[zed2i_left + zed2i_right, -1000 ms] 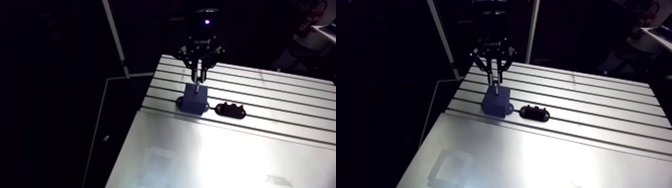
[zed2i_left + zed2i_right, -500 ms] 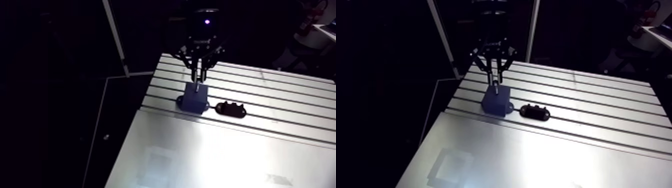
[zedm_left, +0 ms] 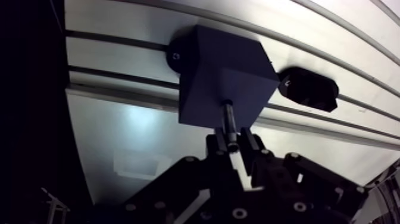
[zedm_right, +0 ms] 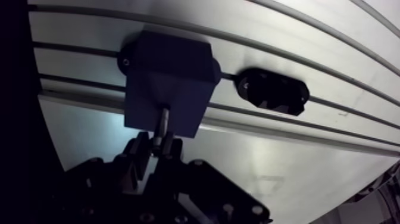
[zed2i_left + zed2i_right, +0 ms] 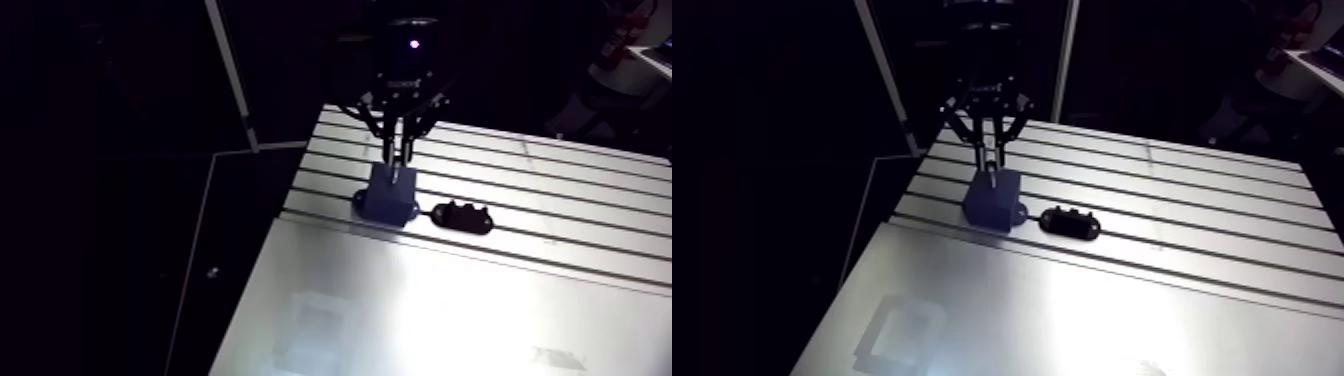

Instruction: Pick up the M10 bolt and insert it into the hole until fully seated.

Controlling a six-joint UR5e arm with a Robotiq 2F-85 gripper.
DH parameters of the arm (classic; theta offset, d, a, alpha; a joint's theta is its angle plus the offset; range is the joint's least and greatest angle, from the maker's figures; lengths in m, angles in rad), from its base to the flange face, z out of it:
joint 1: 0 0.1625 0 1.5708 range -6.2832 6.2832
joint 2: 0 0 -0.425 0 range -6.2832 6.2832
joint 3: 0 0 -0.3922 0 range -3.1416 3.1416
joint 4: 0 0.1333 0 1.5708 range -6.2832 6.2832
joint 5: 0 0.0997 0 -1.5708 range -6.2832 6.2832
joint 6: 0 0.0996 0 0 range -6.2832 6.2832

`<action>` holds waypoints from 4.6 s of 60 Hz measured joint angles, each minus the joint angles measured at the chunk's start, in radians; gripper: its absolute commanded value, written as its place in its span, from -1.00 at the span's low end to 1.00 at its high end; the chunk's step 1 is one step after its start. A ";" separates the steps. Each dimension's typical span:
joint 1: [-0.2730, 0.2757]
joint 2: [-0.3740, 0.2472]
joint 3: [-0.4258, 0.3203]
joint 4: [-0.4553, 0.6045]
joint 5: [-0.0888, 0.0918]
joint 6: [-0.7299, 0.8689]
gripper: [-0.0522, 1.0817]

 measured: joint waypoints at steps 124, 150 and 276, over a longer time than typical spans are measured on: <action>0.000 0.018 0.001 -0.013 -0.002 0.000 0.99; 0.000 0.025 0.014 -0.014 -0.001 0.005 0.92; -0.187 -0.226 -0.207 0.078 0.031 0.030 -0.90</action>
